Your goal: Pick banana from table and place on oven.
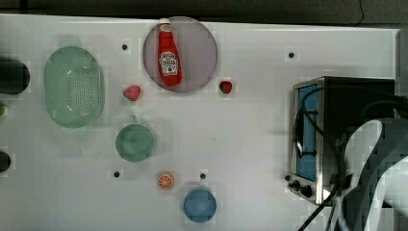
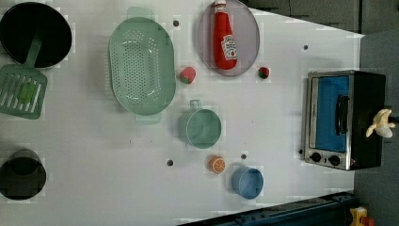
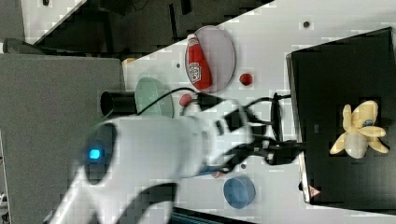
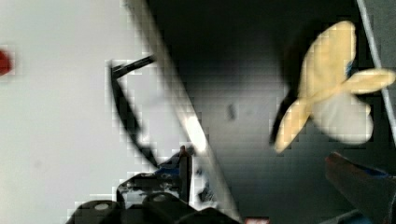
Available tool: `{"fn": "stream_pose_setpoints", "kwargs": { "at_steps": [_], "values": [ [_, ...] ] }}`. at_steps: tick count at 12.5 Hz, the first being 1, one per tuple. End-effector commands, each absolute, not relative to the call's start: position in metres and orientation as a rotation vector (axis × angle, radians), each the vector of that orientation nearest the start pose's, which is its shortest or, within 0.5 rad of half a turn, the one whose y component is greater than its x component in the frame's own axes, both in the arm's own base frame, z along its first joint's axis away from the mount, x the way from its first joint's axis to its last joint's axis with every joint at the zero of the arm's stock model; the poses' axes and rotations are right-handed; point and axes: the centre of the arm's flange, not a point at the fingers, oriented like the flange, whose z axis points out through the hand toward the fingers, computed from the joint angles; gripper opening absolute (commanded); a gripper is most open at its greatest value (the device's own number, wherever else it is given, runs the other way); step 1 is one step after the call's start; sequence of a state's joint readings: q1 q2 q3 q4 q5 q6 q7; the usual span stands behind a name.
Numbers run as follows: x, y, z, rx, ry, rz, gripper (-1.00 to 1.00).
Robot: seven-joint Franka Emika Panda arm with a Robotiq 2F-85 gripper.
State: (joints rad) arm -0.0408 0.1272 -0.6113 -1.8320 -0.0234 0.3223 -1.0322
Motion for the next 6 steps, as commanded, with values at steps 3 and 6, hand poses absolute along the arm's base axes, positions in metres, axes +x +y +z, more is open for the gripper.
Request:
{"fn": "stream_pose_setpoints", "kwargs": {
  "at_steps": [3, 6],
  "values": [
    [0.483, -0.218, 0.605, -2.977, 1.015, 0.006, 1.0],
    [0.492, -0.131, 0.632, -2.916, 1.173, -0.066, 1.0]
  ]
}}
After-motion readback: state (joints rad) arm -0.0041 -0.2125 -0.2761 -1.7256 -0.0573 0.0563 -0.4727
